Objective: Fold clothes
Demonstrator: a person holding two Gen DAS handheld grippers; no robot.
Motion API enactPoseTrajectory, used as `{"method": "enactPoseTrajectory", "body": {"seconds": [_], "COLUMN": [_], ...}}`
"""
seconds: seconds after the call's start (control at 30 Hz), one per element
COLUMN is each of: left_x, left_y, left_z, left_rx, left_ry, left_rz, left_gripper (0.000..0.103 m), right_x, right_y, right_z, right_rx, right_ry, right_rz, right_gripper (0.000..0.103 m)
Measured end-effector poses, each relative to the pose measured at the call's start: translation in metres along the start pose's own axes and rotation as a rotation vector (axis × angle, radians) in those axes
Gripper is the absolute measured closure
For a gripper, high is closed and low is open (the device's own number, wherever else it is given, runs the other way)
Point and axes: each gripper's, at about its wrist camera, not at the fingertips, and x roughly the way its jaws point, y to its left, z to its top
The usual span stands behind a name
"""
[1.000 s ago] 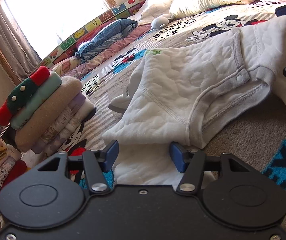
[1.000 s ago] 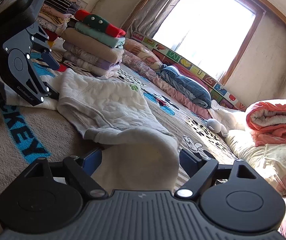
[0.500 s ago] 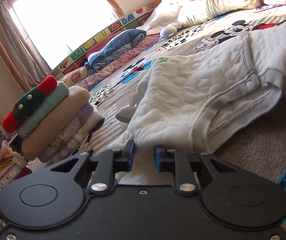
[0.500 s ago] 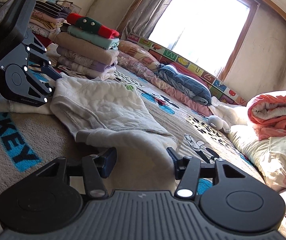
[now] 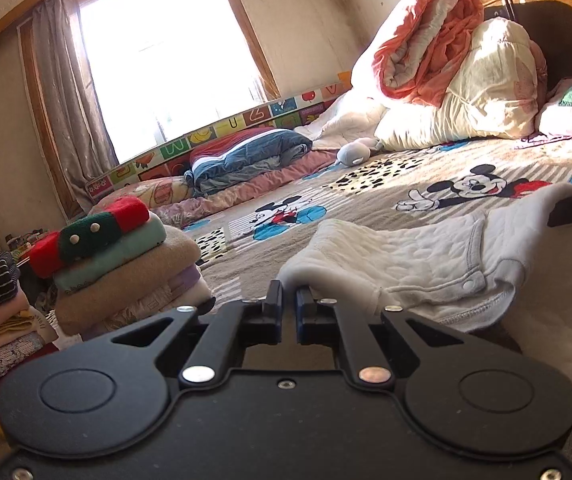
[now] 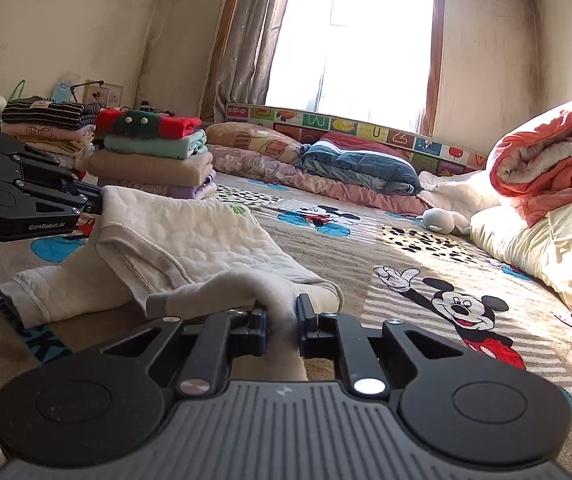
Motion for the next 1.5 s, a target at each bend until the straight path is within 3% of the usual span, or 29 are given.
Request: {"method": "enactPoseTrajectory", "body": {"seconds": [0.5,0.7,0.87,0.9,0.97,1.0,1.03,1.13,1.2,1.33,1.4,1.43,1.5], "left_x": [-0.120,-0.155,-0.165,-0.169,-0.175,-0.180,-0.184,-0.195,-0.204,-0.215,-0.218,-0.220,-0.223], "left_y": [0.021,0.011,0.005,0.003,0.000,-0.002,-0.003,-0.009,-0.012,-0.017,-0.018,-0.018,-0.016], "left_z": [0.066,0.084,0.093,0.095,0.099,0.102,0.104,0.110,0.113,0.112,0.110,0.109,0.108], "left_rx": [-0.166,-0.127,-0.094,-0.081,-0.066,-0.059,-0.051,-0.030,-0.023,-0.010,0.004,0.005,0.005], "left_ry": [-0.231,-0.260,-0.228,-0.228,-0.229,-0.233,-0.237,-0.251,-0.265,-0.270,-0.262,-0.257,-0.251], "left_rz": [0.066,0.081,0.091,0.093,0.094,0.092,0.090,0.083,0.076,0.070,0.073,0.077,0.088], "left_gripper": [0.099,0.099,0.099,0.099,0.099,0.099,0.099,0.099,0.099,0.099,0.099,0.099,0.099], "right_x": [-0.094,-0.141,-0.165,-0.171,-0.178,-0.183,-0.188,-0.192,-0.182,-0.154,-0.145,-0.142,-0.143], "right_y": [-0.020,-0.025,-0.011,-0.005,0.011,0.021,0.031,0.059,0.072,0.086,0.077,0.071,0.061], "right_z": [0.053,0.083,0.084,0.080,0.072,0.068,0.063,0.055,0.050,0.035,0.031,0.030,0.033], "right_rx": [0.082,0.070,0.012,-0.003,-0.056,-0.090,-0.119,-0.197,-0.237,-0.282,-0.244,-0.219,-0.161], "right_ry": [-0.158,-0.243,-0.211,-0.206,-0.191,-0.189,-0.201,-0.179,-0.135,-0.047,-0.025,-0.017,-0.021], "right_rz": [0.044,0.071,0.109,0.123,0.156,0.168,0.184,0.218,0.200,0.133,0.116,0.115,0.121], "right_gripper": [0.093,0.098,0.097,0.094,0.063,0.028,0.008,0.007,0.012,0.055,0.063,0.083,0.093]}}
